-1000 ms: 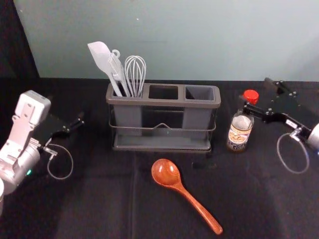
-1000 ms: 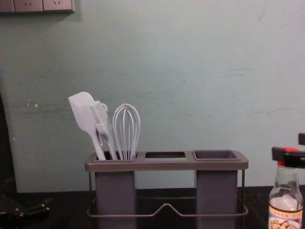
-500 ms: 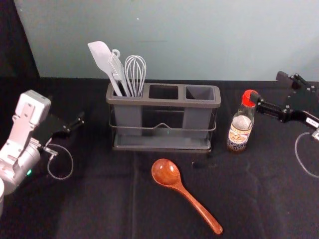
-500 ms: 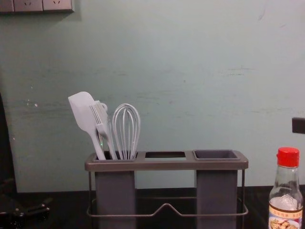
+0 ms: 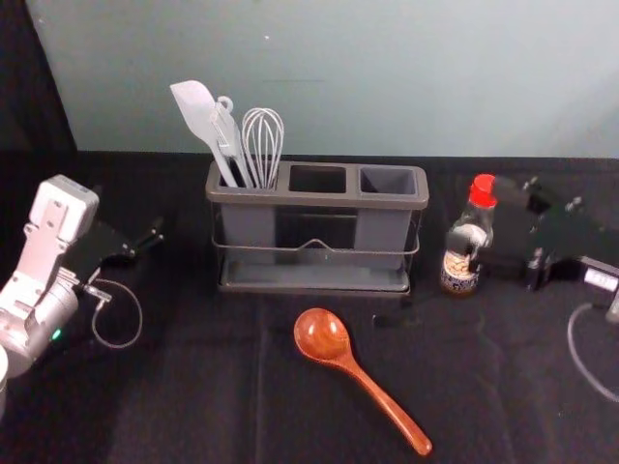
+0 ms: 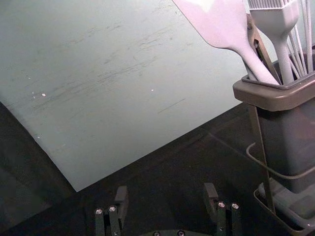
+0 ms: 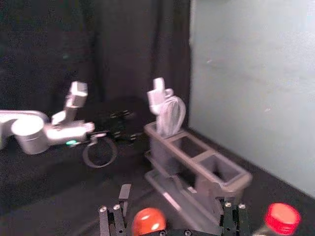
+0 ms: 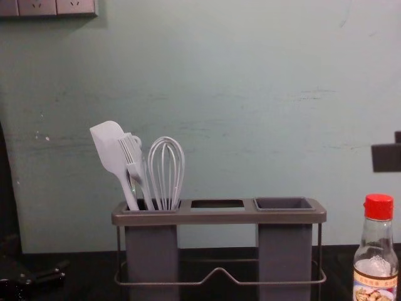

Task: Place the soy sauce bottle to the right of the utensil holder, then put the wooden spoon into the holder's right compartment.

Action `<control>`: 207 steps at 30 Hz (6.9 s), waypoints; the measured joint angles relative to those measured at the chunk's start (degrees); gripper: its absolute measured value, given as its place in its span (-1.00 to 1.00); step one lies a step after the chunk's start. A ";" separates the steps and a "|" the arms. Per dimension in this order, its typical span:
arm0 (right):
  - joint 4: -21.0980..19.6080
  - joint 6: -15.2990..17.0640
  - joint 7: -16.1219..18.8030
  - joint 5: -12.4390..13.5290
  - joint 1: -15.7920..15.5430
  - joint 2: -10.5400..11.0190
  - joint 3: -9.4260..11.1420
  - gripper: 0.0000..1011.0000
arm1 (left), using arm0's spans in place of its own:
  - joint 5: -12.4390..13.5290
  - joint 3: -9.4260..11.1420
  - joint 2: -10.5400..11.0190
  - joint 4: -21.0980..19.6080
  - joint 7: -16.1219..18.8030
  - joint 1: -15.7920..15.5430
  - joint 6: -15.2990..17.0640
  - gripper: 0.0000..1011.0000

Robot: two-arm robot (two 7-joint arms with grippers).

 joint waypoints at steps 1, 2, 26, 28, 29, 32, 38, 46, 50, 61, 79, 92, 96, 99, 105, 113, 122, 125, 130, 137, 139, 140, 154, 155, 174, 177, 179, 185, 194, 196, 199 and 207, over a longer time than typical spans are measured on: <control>-0.74 0.73 0.05 0.34 -0.08 0.40 -0.23 0.98 | 0.00 0.00 0.00 0.00 0.00 0.00 0.00 0.99; -1.66 1.88 0.08 0.79 -0.09 0.94 -0.78 0.98 | 0.00 0.00 0.00 0.00 0.00 0.00 0.00 0.99; 1.97 27.14 -1.01 -4.30 21.16 -0.40 -25.43 0.98 | 0.00 0.00 0.00 0.00 0.00 0.00 0.00 0.99; 2.76 28.38 -1.84 -4.95 22.37 -1.37 -26.66 0.98 | 0.00 0.00 0.00 0.00 0.00 0.00 0.00 0.99; 3.48 29.70 -2.84 -5.62 23.52 -2.40 -27.84 0.98 | 0.00 0.00 0.00 0.00 0.00 0.00 0.00 0.99; 4.98 31.96 -4.42 -6.88 25.51 -4.36 -30.09 0.98 | 0.00 0.00 0.00 0.00 0.00 0.00 0.00 0.99; 8.14 35.33 -5.89 -9.57 28.26 -7.98 -33.48 0.98 | 0.00 0.00 0.00 0.00 0.00 0.00 0.00 0.99; 12.12 38.65 -8.02 -12.59 29.91 -12.78 -35.66 0.98 | 0.00 0.00 0.00 0.00 0.00 0.00 0.00 0.99; 13.65 39.09 -8.69 -14.04 30.42 -14.38 -36.61 0.98 | 0.00 0.00 0.00 0.00 0.00 0.00 0.00 0.99; 18.10 39.62 -9.56 -16.55 31.16 -18.50 -37.74 0.98 | 0.00 0.00 0.00 0.00 0.00 0.00 0.00 0.99; 23.08 39.19 -10.88 -20.53 31.66 -23.24 -37.95 0.98 | 0.00 0.00 0.00 0.00 0.00 0.00 0.00 0.99; 25.64 38.55 -10.71 -22.76 32.34 -25.29 -38.16 0.98 | 0.00 0.00 0.00 0.00 0.00 0.00 0.00 0.99; 26.51 37.98 -10.34 -23.27 32.34 -26.03 -38.03 0.98 | 0.00 0.00 0.00 0.00 0.00 0.00 0.00 0.99; 26.78 37.70 -10.23 -23.67 32.17 -26.39 -37.98 0.98 | 0.00 0.00 0.00 0.00 0.00 0.00 0.00 0.99; 27.16 37.53 -10.18 -24.54 31.87 -26.92 -37.67 0.98 | 0.00 0.00 0.00 0.00 0.00 0.00 0.00 0.99; 27.33 37.41 -9.73 -25.54 31.46 -27.22 -37.32 0.98 | 0.00 0.00 0.00 0.00 0.00 0.00 0.00 0.99; 27.33 37.39 -9.72 -25.54 31.45 -27.19 -37.31 0.98 | 0.00 0.00 0.00 0.00 0.00 0.00 0.00 0.99; 27.33 37.40 -9.73 -25.51 31.46 -27.18 -37.31 0.98 | 0.00 0.00 0.00 0.00 0.00 0.00 0.00 0.99; 27.32 37.41 -9.74 -25.48 31.48 -27.17 -37.33 0.94 | 0.00 0.00 0.00 0.00 0.00 0.00 0.00 0.99; 27.29 37.44 -9.75 -25.43 31.52 -27.14 -37.36 0.66 | 0.00 0.00 0.00 0.00 0.01 0.00 0.00 0.99; 27.29 37.45 -9.75 -25.43 31.52 -27.14 -37.37 0.66 | 0.00 0.00 0.00 0.00 0.00 0.00 0.00 0.99; 27.28 37.46 -9.75 -25.42 31.52 -27.13 -37.38 0.66 | 0.00 0.00 0.00 0.00 0.00 0.00 0.00 0.99; 25.96 35.71 -9.97 -25.80 30.69 -26.78 -36.87 0.66 | 0.00 0.00 0.00 0.00 0.00 0.00 0.00 0.99; 25.57 35.24 -10.20 -25.96 30.39 -26.70 -36.65 0.66 | 0.00 0.00 0.00 0.00 0.00 0.00 0.00 0.99; 11.69 25.30 -14.28 -28.62 23.65 -25.22 -28.30 0.66 | 0.00 0.00 0.00 0.00 0.00 0.00 0.00 0.99; 9.28 23.74 -15.04 -29.00 22.75 -25.20 -26.91 0.66 | 0.00 0.00 0.00 0.00 0.00 0.00 0.00 0.99; 7.78 22.24 -15.54 -29.08 21.96 -25.34 -25.66 0.66 | 0.00 0.00 0.00 0.00 0.00 0.00 0.00 0.99; 5.61 18.90 -16.36 -29.05 20.63 -26.23 -22.36 0.66 | 0.00 0.00 0.00 0.00 0.00 0.00 0.00 0.99; 4.51 16.04 -17.75 -30.43 21.75 -28.53 -19.48 0.66 | 0.00 0.00 0.00 0.00 0.00 0.00 0.00 0.99; 4.71 15.89 -18.30 -31.24 22.73 -29.33 -19.18 0.66 | 0.00 0.00 0.00 0.00 0.00 0.00 0.00 0.99; 5.19 15.41 -18.77 -31.97 23.55 -30.09 -19.01 0.66 | 0.00 0.00 0.00 0.00 0.00 0.00 0.00 0.99; 8.60 13.13 -19.50 -33.59 25.85 -32.59 -18.25 0.66 | 0.00 0.00 0.00 0.00 0.00 0.00 0.00 0.99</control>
